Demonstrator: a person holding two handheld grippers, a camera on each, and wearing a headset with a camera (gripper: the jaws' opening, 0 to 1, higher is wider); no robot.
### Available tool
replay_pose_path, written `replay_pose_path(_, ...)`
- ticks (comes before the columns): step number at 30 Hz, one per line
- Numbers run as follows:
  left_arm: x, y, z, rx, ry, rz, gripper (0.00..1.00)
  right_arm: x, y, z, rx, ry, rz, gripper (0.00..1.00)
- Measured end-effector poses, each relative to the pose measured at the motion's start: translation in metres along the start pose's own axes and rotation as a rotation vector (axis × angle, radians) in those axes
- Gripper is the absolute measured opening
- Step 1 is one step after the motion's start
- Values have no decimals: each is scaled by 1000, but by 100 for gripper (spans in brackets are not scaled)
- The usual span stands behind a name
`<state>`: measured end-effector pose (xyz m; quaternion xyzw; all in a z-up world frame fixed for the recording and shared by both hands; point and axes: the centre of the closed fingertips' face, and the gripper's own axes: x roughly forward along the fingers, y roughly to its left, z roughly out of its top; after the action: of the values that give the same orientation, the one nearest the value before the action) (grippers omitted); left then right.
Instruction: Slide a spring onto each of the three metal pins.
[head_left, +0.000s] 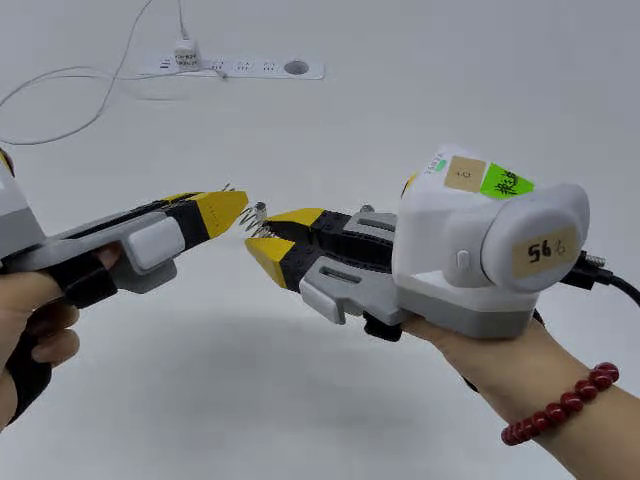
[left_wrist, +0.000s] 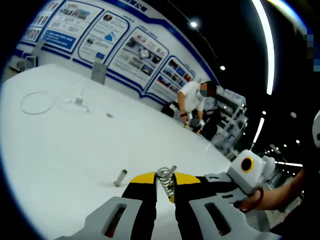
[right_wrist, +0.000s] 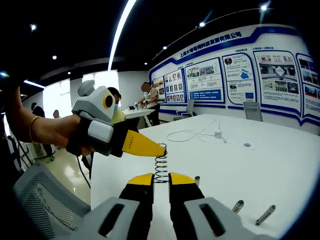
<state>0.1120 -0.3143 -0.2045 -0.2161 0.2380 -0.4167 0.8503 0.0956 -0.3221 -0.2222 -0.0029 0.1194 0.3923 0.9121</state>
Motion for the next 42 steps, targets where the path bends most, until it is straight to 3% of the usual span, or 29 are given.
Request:
replay_pose_path(3, 1, 2, -2, 61, 26, 23, 10, 0, -2, 3, 12, -3, -12, 21)
replay_pose_path(6, 2, 1, 0, 75, 16, 19, 10, -2, -6, -1, -15, 20, -30, 22)
replay_pose_path(10, 2, 1, 6, 151, 4, 37, 10, -4, -8, -4, -8, 41, -46, 27)
replay_pose_path(16, 3, 3, 16, 310, -10, 73, 10, -10, -13, -9, 18, 66, -66, 35)
replay_pose_path(23, 9, 3, 18, 487, 14, 102, 10, -19, -20, -13, 63, 91, -100, 55)
replay_pose_path(26, 13, 3, 23, 583, 3, 110, 10, -25, -22, -17, 79, 104, -114, 62)
replay_pose_path(34, 21, -2, 27, 703, -25, 117, 10, -45, -31, -27, 113, 132, -160, 68)
replay_pose_path(42, 30, 3, 27, 731, -49, 120, 10, -65, -45, -40, 140, 158, -213, 74)
